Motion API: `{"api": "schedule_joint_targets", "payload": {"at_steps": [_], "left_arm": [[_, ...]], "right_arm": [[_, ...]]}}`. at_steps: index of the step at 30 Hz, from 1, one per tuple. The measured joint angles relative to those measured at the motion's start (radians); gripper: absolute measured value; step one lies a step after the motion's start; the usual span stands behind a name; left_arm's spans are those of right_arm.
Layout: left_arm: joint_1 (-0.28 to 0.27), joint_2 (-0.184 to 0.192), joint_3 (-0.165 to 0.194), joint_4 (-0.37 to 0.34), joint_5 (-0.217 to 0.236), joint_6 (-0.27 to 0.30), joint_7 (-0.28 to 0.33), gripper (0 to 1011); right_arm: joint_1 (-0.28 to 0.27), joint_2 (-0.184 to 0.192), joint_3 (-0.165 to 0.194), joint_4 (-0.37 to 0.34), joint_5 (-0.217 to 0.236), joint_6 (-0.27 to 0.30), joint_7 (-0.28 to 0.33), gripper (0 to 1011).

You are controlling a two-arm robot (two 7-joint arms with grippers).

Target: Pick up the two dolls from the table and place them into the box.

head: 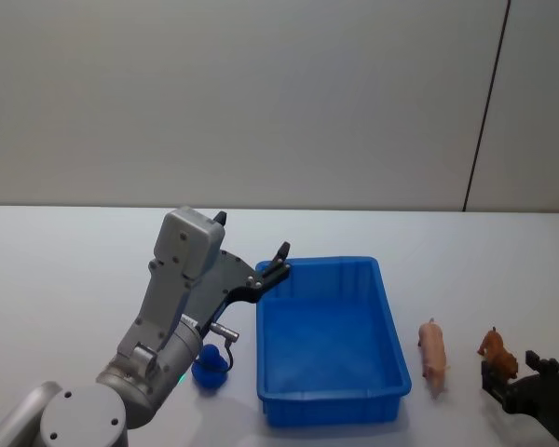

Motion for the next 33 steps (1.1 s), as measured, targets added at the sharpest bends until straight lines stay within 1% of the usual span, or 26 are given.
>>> {"api": "schedule_joint_targets", "payload": {"at_steps": [3,4,5,7,11,17,22,27,33], "left_arm": [[0.0,0.0,0.0,0.0,0.0,0.0,0.0,1002],[0.0,0.0,0.0,0.0,0.0,0.0,0.0,1002],[0.0,0.0,0.0,0.0,0.0,0.0,0.0,1002],[0.0,0.0,0.0,0.0,0.0,0.0,0.0,1002],[0.0,0.0,0.0,0.0,0.0,0.0,0.0,1002],[0.0,0.0,0.0,0.0,0.0,0.0,0.0,1002],[0.0,0.0,0.0,0.0,0.0,0.0,0.0,1001],[0.0,0.0,0.0,0.0,0.0,0.0,0.0,1002],[0.0,0.0,0.0,0.0,0.0,0.0,0.0,1002]], "right_arm": [[0.008,-0.005,-0.001,0.012,0.0,-0.004,0.001,688],[0.012,-0.007,-0.001,0.018,0.0,-0.006,0.002,628],[0.013,-0.009,-0.001,0.021,0.0,-0.007,0.002,617],[0.017,-0.011,-0.002,0.027,0.0,-0.008,0.003,535],[0.027,-0.017,-0.003,0.041,0.001,-0.011,0.005,438],[0.035,-0.022,-0.003,0.049,0.001,-0.016,0.007,433],[0.039,-0.024,-0.002,0.043,-0.004,-0.035,0.008,430],[0.041,-0.024,-0.001,0.02,-0.014,-0.054,0.012,433],[0.049,-0.024,0.0,-0.026,-0.031,-0.076,0.03,433]]}}
